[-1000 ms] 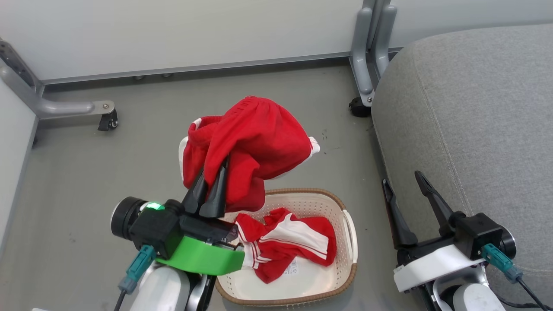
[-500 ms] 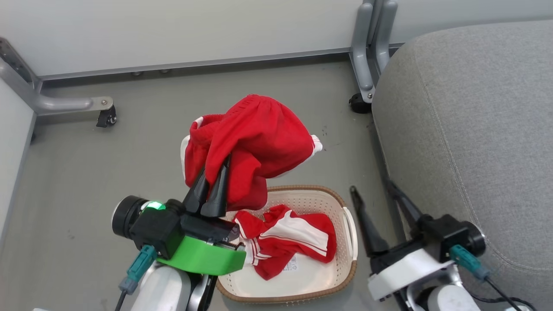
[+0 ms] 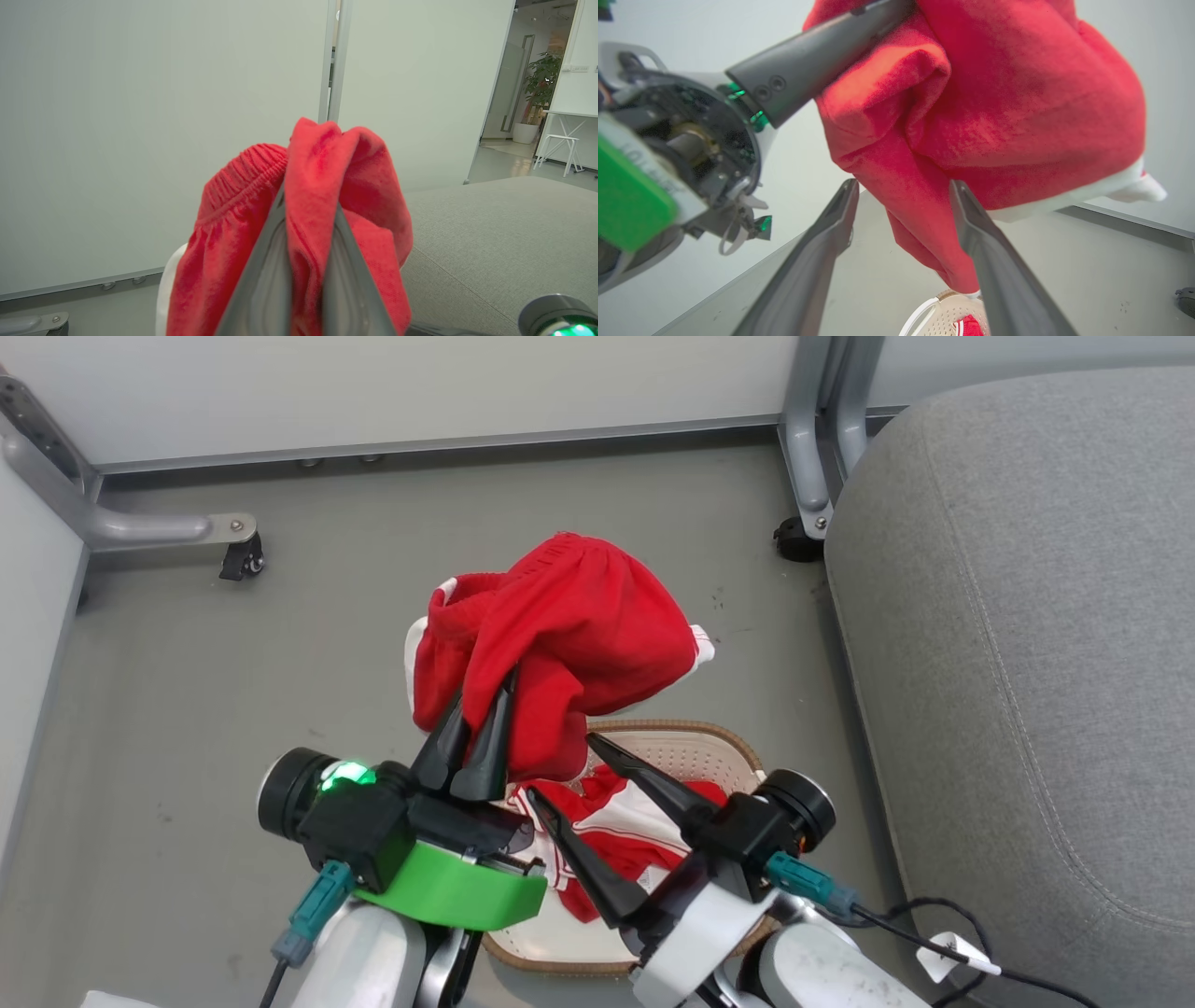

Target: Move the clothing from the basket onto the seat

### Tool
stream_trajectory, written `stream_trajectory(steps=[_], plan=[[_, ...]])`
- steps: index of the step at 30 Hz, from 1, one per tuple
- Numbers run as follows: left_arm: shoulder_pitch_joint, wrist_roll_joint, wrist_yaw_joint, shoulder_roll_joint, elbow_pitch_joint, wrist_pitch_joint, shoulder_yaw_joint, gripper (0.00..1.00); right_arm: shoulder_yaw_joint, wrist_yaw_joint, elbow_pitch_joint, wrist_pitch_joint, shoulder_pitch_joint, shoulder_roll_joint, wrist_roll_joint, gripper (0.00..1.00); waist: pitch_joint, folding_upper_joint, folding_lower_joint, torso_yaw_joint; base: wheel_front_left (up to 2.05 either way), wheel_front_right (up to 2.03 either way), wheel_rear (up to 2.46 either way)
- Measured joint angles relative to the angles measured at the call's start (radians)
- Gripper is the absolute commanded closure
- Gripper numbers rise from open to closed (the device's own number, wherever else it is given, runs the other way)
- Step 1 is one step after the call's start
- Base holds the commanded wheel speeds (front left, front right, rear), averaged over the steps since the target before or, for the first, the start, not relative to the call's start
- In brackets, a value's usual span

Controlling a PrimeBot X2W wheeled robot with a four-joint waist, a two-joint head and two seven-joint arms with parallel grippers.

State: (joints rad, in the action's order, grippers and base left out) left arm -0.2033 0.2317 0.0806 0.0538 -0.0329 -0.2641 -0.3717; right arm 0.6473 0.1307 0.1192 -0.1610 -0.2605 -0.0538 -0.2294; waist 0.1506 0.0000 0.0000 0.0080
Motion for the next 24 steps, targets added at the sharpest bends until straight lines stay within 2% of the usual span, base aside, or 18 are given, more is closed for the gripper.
stream_trajectory(steps=[6,14,15,17,24], plan=[[-0.007,-0.001,0.003,-0.002,0.000,0.000,-0.022,1.00,0.082,0.000,0.091,-0.030,-0.109,0.002,-0.041,0.00,0.010,0.0000,0.0000,0.010,0.00,0.00,0.00],[-0.012,0.003,0.007,-0.002,0.001,0.000,-0.052,1.00,0.128,0.000,0.165,-0.063,-0.202,0.004,-0.087,0.00,0.014,0.0000,0.0000,0.021,0.00,0.00,0.00],[-0.012,0.004,0.007,-0.002,0.001,0.000,-0.054,1.00,0.132,0.000,0.171,-0.070,-0.208,0.004,-0.090,0.10,0.014,0.0000,0.0000,0.022,0.00,0.00,0.00],[-0.013,0.005,0.007,-0.002,0.001,0.000,-0.057,1.00,0.132,0.000,0.181,-0.076,-0.217,0.004,-0.102,1.00,0.014,0.0000,0.0000,0.024,0.00,0.00,0.00],[-0.014,0.009,0.007,-0.003,0.001,0.000,-0.058,1.00,0.133,0.000,0.201,-0.089,-0.232,0.004,-0.115,1.00,0.013,0.0000,0.0001,0.023,0.00,0.00,0.00]])
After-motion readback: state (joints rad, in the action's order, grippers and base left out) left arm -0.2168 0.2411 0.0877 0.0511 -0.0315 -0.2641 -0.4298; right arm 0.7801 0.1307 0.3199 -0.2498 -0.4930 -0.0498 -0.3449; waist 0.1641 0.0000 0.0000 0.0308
